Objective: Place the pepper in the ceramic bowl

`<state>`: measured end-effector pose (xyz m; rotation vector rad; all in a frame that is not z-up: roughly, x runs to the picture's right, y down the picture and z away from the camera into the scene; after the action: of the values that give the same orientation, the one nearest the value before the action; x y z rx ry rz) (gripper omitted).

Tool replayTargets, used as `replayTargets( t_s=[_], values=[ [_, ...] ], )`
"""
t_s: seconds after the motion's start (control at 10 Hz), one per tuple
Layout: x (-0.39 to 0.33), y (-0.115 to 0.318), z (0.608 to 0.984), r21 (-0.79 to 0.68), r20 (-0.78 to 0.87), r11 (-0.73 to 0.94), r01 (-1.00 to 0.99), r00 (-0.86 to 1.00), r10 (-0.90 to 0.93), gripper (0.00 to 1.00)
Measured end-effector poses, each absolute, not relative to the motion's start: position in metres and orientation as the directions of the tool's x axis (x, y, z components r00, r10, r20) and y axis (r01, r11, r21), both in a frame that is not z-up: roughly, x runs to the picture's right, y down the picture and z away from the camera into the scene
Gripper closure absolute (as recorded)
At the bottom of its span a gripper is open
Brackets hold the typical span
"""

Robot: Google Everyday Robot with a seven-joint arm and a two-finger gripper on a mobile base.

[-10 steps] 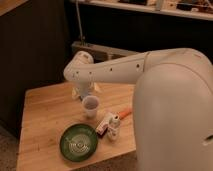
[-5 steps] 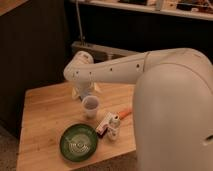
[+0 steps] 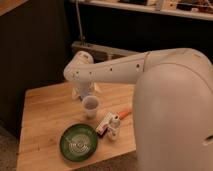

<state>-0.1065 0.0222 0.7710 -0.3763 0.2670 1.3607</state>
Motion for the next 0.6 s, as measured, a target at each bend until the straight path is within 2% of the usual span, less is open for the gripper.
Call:
replayTargets(
  t_s=[0.6],
  values=[
    [-0.103, 0.0232, 0.7753, -0.087, -0.432, 0.139, -0.986, 0.163, 0.887, 0.2]
  ],
)
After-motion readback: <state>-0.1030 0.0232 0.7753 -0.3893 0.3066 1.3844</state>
